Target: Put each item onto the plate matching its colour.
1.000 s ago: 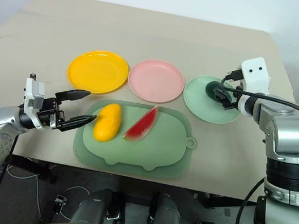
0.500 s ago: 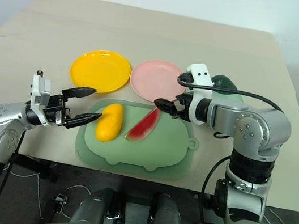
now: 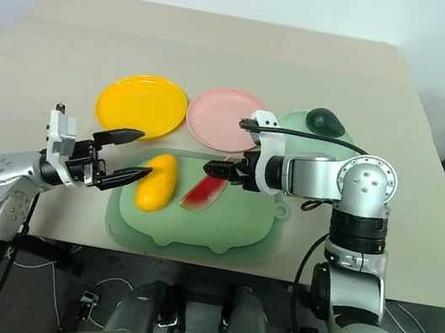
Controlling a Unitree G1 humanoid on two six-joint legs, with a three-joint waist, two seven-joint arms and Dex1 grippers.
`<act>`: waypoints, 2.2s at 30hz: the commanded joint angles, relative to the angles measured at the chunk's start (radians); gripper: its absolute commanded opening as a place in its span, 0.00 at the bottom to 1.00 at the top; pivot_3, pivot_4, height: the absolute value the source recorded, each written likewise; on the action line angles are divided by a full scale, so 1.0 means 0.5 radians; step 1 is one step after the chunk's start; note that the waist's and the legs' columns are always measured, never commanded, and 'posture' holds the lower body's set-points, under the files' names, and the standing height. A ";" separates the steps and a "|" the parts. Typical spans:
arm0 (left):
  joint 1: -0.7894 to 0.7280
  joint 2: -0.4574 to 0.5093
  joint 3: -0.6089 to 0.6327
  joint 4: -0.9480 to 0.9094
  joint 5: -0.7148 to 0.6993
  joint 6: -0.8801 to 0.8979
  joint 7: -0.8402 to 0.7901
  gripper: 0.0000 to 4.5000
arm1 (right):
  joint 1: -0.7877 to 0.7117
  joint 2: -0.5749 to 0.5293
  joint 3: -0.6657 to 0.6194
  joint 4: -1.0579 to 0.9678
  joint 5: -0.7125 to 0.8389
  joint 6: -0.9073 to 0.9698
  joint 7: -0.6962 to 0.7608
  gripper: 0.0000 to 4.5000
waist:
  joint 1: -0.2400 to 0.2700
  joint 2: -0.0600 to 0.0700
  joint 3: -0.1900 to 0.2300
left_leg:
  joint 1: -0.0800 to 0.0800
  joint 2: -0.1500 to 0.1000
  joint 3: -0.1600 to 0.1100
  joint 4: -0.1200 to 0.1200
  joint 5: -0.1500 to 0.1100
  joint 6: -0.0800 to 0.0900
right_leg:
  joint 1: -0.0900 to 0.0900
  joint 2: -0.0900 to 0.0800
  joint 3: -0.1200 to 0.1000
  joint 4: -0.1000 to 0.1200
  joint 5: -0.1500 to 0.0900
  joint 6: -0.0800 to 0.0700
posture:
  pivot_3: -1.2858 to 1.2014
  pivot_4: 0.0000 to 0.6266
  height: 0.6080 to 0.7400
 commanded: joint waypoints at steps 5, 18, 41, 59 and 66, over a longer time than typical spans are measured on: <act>0.017 -0.003 0.002 -0.042 0.010 -0.009 0.009 1.00 | -0.087 0.053 0.145 0.101 0.092 0.013 -0.178 1.00 | 0.001 0.000 0.000 | 0.002 0.000 0.001 0.000 0.000 0.000 | 0.002 0.000 0.001 0.000 0.000 0.000 | 0.52 0.24 0.67; 0.033 -0.003 0.021 -0.034 0.010 -0.020 0.016 1.00 | -0.189 0.027 0.476 -0.042 -0.269 0.013 0.090 1.00 | 0.002 0.000 0.000 | 0.004 0.000 0.000 0.000 0.000 0.000 | 0.004 0.000 0.001 0.000 0.000 0.000 | 0.52 0.24 0.67; 0.002 0.017 0.029 0.007 0.011 -0.024 0.001 1.00 | -0.112 -0.083 0.745 -0.533 -1.076 0.012 0.964 1.00 | 0.002 0.000 0.000 | 0.003 0.000 0.001 -0.003 0.000 -0.001 | 0.001 -0.001 0.001 -0.002 0.000 0.000 | 0.52 0.24 0.67; 0.017 0.020 0.045 0.037 0.022 -0.049 -0.024 1.00 | -0.075 -0.040 0.814 -0.588 -1.378 0.013 1.155 0.50 | 0.001 0.000 -0.001 | 0.003 0.000 0.001 -0.005 0.000 -0.002 | 0.000 -0.001 0.001 -0.002 -0.001 0.000 | 0.52 0.24 0.67; 0.024 0.022 0.057 0.009 0.013 -0.040 -0.006 1.00 | -0.202 -0.108 0.494 -0.611 -1.392 -0.092 1.340 0.50 | 0.003 0.000 -0.001 | 0.001 0.000 0.001 -0.005 0.000 -0.002 | -0.003 -0.002 0.001 -0.003 0.000 0.000 | 0.52 0.24 0.67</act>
